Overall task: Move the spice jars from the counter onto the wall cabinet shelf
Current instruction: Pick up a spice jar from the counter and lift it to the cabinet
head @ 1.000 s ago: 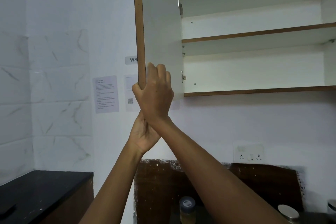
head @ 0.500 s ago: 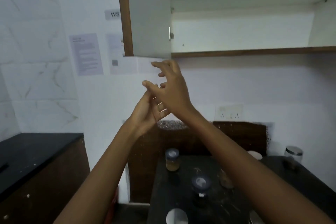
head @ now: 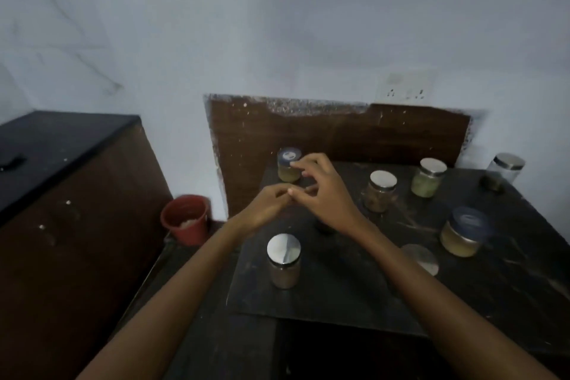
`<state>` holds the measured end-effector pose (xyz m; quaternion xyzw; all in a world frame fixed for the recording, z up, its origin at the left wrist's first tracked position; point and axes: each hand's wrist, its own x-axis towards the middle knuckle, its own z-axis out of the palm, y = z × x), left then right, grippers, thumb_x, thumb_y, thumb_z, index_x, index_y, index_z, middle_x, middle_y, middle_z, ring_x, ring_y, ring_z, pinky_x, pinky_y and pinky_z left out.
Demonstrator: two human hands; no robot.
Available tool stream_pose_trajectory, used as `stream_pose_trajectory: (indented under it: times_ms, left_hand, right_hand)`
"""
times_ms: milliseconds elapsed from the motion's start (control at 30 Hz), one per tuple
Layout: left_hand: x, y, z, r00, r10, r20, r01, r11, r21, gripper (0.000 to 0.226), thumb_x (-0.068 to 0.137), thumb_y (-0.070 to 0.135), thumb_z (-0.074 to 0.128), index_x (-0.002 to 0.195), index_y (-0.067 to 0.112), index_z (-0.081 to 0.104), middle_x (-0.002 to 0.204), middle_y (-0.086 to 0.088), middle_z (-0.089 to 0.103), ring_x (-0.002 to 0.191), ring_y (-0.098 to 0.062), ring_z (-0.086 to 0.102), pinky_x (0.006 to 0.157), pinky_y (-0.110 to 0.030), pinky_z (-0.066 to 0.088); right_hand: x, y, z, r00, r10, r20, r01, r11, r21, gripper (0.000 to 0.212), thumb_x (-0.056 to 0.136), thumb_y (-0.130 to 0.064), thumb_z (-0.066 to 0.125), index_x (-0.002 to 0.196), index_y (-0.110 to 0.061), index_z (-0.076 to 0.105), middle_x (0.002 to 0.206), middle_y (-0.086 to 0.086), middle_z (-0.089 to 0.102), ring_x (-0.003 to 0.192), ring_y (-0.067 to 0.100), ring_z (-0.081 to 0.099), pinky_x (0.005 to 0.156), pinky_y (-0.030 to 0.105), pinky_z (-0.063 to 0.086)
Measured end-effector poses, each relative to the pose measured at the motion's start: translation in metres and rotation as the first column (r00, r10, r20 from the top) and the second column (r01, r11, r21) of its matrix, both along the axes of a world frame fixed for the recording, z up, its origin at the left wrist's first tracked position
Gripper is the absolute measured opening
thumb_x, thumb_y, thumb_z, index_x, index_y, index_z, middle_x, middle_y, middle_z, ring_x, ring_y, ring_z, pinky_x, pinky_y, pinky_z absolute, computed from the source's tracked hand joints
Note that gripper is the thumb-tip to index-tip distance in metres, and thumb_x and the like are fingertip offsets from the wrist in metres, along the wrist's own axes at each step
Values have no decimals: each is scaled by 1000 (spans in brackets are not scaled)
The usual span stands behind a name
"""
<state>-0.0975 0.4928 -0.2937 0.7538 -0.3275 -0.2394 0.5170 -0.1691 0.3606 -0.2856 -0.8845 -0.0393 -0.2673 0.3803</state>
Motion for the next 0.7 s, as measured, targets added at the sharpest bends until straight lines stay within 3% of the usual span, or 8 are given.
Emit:
stream_pose_trajectory:
  times_ms: [67,133,200,267,367,533,700]
  left_hand:
    - [4,0,-37,991,34,131,-45,996,80,20,95,11,51,110,5,63,109,-9,64,96,-13,60,83,-18,49]
    - [7,4,-74,969,60,239,-107,977,187,22,89,12,60,111,8,63,114,-10,62,107,-20,57,95,-35,46]
    - [7,9,-105,923,40,383,-171,934,315,40,79,27,65,117,14,60,124,-9,57,117,-24,51,101,-42,39]
    - [-1,13,-125,882,12,470,-242,869,431,58,76,41,60,129,19,52,140,-8,43,129,-27,38,106,-39,33]
    - [-11,18,-146,855,-29,518,-292,798,527,65,82,29,64,140,23,37,153,-6,21,139,-27,19,107,-41,29]
    - [-16,29,-164,864,-55,500,-243,825,511,79,76,13,72,144,20,31,157,-4,12,141,-21,21,109,-35,32]
    - [-24,24,-162,899,5,438,-239,843,482,77,82,10,65,146,25,24,158,9,-3,131,-14,38,82,-16,44]
  right_hand:
    - [0,-8,-31,997,8,-80,-11,999,-47,46,83,-20,66,127,-13,53,124,4,43,112,15,49,85,31,52]
    - [2,-16,-62,985,-15,-171,-4,994,-111,47,84,-24,65,128,-16,52,125,2,43,115,14,45,91,29,46]
    - [4,-23,-92,969,-23,-245,-14,989,-147,46,83,-26,65,127,-16,53,124,3,44,115,15,44,95,30,43]
    - [7,-31,-122,945,-2,-328,-49,988,-148,47,82,-27,65,126,-16,53,124,3,45,117,18,44,97,36,42]
    - [14,-34,-158,878,46,-477,-93,993,-76,59,79,-29,68,133,-19,46,136,3,39,127,21,37,104,37,36]
    - [30,-24,-188,782,238,-577,-152,969,194,88,71,-37,76,144,-30,28,154,1,21,142,18,17,113,37,22]
    - [34,-15,-204,761,349,-547,-222,932,286,88,69,-28,79,143,-27,31,152,0,27,141,12,20,114,36,25]
